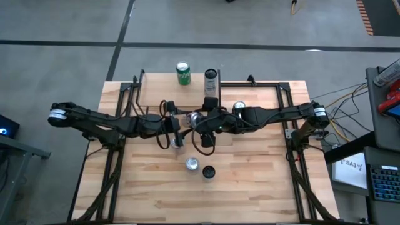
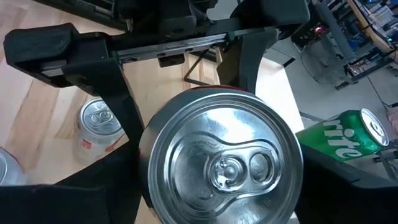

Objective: Place canned beverage on shelf
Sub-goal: Put the bottom right red-silver soda can on the shelf

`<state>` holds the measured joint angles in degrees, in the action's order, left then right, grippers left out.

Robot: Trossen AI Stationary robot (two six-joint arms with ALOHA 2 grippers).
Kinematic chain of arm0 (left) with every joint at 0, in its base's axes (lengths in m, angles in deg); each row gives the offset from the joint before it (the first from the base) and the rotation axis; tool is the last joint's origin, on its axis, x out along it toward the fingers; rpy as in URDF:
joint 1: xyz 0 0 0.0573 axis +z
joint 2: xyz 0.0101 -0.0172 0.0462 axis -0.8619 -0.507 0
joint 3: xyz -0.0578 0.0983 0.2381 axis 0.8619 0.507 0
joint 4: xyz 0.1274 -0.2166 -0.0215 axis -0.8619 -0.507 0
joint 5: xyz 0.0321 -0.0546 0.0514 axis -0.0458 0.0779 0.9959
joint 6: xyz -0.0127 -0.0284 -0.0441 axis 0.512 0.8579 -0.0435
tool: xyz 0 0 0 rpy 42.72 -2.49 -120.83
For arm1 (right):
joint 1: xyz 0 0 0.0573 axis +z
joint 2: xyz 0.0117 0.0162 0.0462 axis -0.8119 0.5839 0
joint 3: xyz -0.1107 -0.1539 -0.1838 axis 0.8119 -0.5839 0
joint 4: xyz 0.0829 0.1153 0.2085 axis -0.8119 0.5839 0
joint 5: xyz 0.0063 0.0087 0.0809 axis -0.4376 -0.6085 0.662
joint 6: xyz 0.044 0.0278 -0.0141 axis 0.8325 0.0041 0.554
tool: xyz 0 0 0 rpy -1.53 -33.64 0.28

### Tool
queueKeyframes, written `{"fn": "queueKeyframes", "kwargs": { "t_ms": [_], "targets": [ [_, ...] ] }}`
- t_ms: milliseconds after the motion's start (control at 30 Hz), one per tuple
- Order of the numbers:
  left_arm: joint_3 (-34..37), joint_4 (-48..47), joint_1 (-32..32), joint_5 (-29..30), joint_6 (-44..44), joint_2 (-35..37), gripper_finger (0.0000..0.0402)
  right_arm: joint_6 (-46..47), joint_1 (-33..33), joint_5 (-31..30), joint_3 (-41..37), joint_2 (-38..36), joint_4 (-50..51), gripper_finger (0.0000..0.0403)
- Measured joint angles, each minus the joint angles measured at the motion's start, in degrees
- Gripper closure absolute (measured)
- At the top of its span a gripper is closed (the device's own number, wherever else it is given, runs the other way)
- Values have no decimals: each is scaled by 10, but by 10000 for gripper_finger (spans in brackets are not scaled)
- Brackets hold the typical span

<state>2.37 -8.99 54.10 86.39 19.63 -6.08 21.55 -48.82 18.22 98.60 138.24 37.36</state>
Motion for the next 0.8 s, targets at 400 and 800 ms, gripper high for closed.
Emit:
{"fn": "queueKeyframes", "kwargs": {
  "t_ms": [400,800],
  "targets": [
    [88,91,2,9,-20,81,117,-22,-2,-1,0,-8,-72,15],
    [183,96,25,13,-33,290,117,-2,-35,49,0,5,-219,12]
  ]
}}
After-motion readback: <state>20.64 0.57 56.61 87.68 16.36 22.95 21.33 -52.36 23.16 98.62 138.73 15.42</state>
